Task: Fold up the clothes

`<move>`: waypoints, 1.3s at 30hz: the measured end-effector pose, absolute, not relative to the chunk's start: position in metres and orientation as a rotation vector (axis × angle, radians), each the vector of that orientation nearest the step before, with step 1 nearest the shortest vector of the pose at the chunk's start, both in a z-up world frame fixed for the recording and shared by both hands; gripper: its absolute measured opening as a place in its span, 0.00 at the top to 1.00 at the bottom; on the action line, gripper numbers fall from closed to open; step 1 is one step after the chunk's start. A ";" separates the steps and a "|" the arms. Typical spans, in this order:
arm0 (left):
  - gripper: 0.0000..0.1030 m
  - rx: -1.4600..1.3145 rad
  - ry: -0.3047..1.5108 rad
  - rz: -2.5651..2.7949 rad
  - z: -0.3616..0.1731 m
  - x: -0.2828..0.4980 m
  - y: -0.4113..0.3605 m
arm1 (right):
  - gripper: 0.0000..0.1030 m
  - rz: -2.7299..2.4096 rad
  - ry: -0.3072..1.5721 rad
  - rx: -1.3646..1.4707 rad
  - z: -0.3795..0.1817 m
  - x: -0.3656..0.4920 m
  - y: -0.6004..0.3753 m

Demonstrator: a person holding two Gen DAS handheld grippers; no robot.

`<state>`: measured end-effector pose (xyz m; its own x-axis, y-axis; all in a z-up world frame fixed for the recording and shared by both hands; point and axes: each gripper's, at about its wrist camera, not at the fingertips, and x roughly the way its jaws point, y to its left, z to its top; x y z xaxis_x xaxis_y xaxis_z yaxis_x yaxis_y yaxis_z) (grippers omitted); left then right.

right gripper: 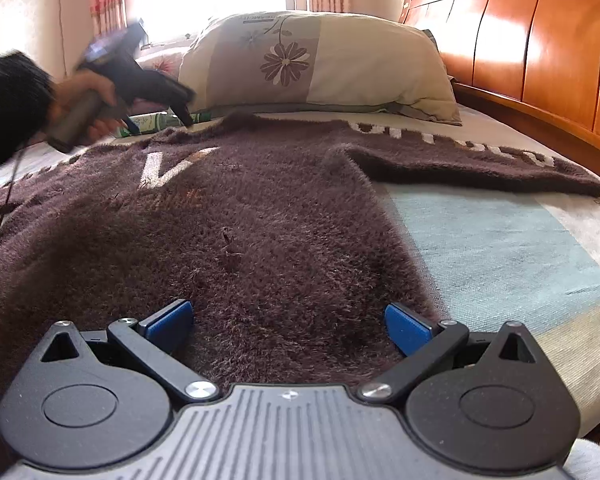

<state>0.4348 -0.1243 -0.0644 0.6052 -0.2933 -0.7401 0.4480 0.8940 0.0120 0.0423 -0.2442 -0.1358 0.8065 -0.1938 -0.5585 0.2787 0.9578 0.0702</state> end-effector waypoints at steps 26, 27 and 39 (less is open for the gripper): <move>0.01 0.292 0.977 -0.569 -0.112 0.149 -0.034 | 0.00 -0.278 0.551 0.127 -0.139 0.037 -0.237; 0.01 0.292 0.966 -0.567 -0.114 0.150 -0.035 | 0.00 -0.277 0.551 0.126 -0.139 0.037 -0.237; 0.01 0.266 0.944 -0.520 -0.112 0.147 -0.039 | 0.00 -0.275 0.552 0.124 -0.138 0.036 -0.238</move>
